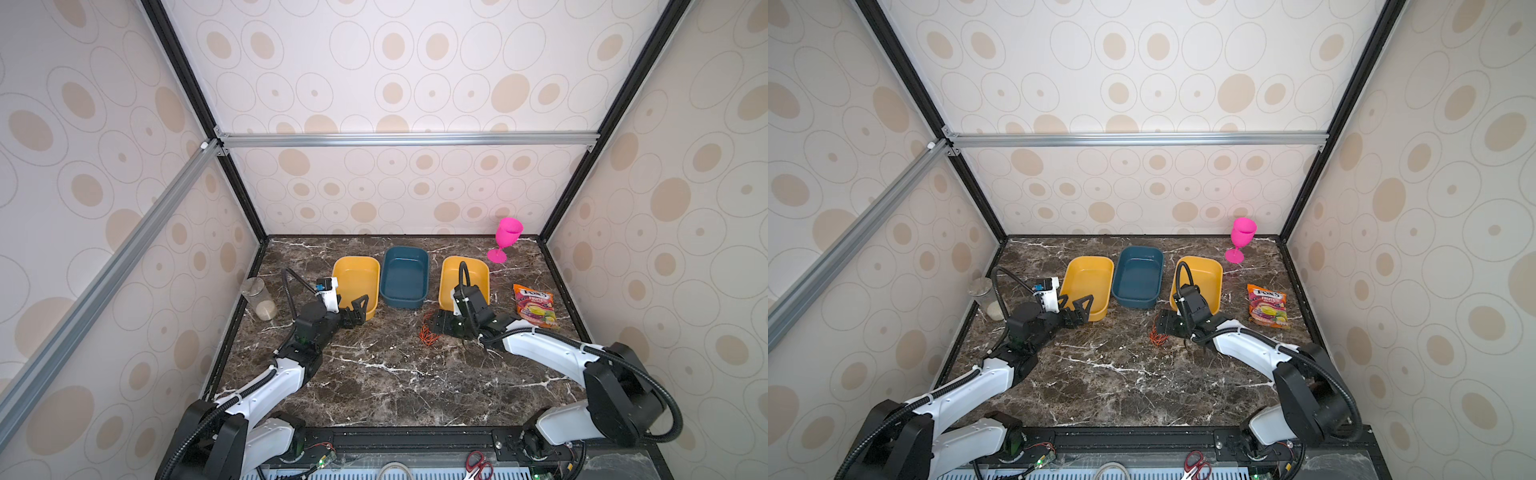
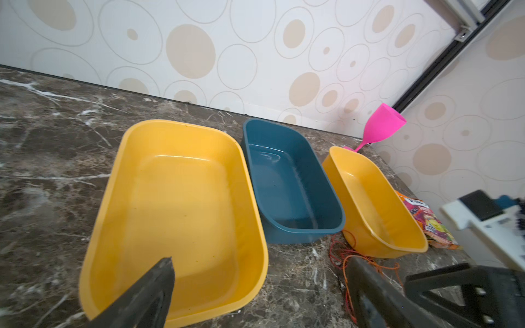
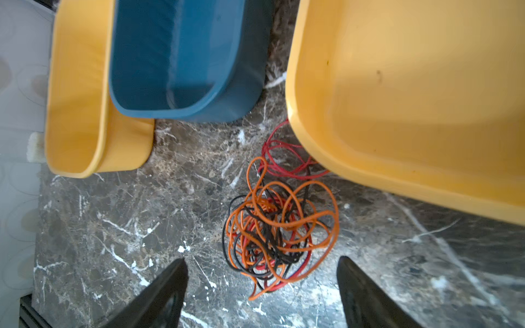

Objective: Untangle the cables
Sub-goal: 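Move both grippers forward toward the tangled orange-black-red wire bundle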

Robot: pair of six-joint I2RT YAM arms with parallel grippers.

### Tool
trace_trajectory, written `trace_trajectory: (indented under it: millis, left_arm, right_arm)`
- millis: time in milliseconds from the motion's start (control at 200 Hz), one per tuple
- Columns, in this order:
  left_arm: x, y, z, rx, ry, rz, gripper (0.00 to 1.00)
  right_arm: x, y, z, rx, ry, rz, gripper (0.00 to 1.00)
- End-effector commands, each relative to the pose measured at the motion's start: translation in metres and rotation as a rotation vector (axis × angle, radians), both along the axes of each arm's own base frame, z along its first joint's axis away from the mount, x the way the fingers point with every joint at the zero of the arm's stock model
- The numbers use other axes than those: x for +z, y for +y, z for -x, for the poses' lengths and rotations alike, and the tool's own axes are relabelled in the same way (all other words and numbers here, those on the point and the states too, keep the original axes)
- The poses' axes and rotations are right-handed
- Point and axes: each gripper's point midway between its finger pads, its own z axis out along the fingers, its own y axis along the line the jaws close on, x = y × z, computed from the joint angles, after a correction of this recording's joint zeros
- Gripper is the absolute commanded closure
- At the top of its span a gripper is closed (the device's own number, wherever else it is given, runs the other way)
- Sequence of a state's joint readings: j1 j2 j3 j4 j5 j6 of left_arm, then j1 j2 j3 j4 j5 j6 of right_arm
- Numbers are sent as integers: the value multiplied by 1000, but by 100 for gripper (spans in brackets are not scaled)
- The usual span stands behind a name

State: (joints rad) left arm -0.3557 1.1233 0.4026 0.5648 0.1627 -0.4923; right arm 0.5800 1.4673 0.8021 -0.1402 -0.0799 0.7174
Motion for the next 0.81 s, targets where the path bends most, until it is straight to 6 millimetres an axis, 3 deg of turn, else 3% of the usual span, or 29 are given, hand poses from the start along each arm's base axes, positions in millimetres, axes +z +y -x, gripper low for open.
trace_trajectory:
  millis: [0,155,330,500,670,800]
  left_arm:
    - [7,-10,3,-34,-27,83,6]
    - [-1,-20,9,-80,-10,89,6]
    - [-5,-26,14,-114,2,85,6]
    - [-9,-32,18,-152,25,97,6]
    - [-11,-39,26,-204,43,111,6]
    - [-10,-49,35,-274,55,125,7]
  right_arm:
    - [-5,9,-10,-43,27,-14,22]
    - [-27,10,-12,-35,65,27,35]
    - [-38,8,-17,1,50,85,59]
    - [-36,22,-12,100,28,36,91]
    - [-17,46,3,296,-37,-63,97]
    - [-7,52,13,404,-85,-88,100]
